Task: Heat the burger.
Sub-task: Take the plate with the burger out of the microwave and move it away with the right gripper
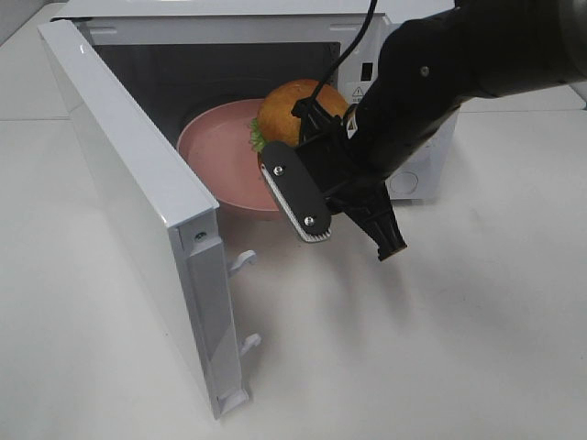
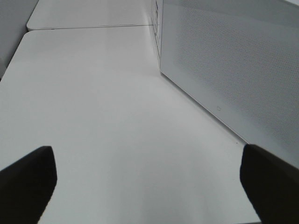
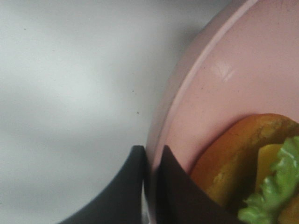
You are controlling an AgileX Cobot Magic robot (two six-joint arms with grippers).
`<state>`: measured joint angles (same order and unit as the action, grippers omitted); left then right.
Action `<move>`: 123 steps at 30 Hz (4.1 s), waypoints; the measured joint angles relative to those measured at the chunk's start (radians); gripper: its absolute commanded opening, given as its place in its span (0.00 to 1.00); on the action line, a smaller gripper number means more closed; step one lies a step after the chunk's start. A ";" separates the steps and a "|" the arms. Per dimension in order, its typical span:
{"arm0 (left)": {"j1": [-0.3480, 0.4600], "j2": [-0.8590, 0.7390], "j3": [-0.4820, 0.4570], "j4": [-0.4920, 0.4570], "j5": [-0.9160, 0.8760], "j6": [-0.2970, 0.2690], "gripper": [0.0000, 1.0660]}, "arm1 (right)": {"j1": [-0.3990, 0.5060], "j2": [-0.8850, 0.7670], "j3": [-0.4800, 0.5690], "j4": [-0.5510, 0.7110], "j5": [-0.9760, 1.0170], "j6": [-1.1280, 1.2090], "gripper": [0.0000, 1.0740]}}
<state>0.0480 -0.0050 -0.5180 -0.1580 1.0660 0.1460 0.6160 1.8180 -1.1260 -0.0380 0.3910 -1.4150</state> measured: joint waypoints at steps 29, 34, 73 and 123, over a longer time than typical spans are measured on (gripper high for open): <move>0.000 0.000 0.000 0.000 0.000 0.000 0.94 | -0.003 -0.386 0.434 -0.042 -0.103 0.064 0.00; 0.000 0.000 0.000 0.000 0.000 0.000 0.94 | -0.003 -0.476 0.506 -0.094 -0.098 0.131 0.00; 0.000 0.000 0.000 0.000 0.000 0.000 0.94 | -0.003 -0.973 0.729 -0.399 0.330 0.876 0.00; 0.000 0.000 0.000 0.000 0.000 0.000 0.94 | -0.006 -0.458 0.610 -0.671 0.454 1.929 0.03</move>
<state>0.0480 -0.0050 -0.5180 -0.1580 1.0660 0.1460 0.6100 1.3600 -0.5160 -0.7090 0.8450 0.5140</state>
